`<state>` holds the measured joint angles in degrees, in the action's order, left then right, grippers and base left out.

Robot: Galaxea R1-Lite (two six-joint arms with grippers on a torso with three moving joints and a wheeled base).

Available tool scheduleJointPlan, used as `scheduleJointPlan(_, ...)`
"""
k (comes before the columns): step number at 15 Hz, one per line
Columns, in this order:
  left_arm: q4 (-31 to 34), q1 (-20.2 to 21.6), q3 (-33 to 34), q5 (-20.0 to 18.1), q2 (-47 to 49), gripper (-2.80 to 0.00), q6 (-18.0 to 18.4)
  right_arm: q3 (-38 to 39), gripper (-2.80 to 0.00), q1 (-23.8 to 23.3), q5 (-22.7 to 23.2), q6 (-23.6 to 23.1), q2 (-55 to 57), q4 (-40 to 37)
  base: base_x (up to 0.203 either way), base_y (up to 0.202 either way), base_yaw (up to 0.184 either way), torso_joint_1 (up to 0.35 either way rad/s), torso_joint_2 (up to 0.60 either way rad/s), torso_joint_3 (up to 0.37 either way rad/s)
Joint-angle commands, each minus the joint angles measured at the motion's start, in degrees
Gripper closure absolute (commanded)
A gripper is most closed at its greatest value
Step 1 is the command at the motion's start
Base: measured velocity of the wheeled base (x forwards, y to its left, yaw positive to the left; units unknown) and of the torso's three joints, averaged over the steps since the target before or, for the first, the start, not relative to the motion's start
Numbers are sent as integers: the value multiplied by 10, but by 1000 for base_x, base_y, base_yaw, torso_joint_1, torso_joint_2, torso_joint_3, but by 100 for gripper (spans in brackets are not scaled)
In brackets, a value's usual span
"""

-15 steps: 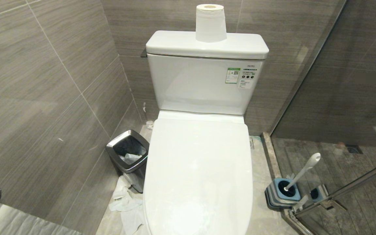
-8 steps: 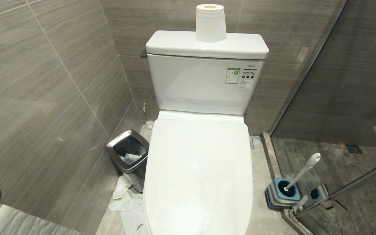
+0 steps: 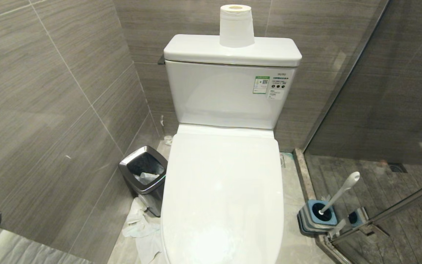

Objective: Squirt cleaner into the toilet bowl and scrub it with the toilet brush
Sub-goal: Use the left hand to lift the toilet lid slightly

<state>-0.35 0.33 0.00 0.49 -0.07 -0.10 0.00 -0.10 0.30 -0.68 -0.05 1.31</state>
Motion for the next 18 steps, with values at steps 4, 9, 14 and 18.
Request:
scheduleJointPlan(4, 0, 0, 3, 0, 0, 0, 0, 8, 0, 0, 5, -7, 0, 0, 0, 0, 0, 0, 0, 0)
scheduleJointPlan(9, 0, 0, 3, 0, 0, 0, 2, 7, 0, 0, 7, -20, 0, 0, 0, 0, 0, 0, 0, 0)
scheduleJointPlan(14, 1, 0, 4, -6, 0, 0, 50, 8, 0, 0, 20, -60, 0, -1, 0, 0, 0, 0, 0, 0)
scheduleJointPlan(18, 0, 0, 4, -8, 0, 0, 45, 7, 0, 0, 20, -53, 0, -1, 0, 0, 0, 0, 0, 0)
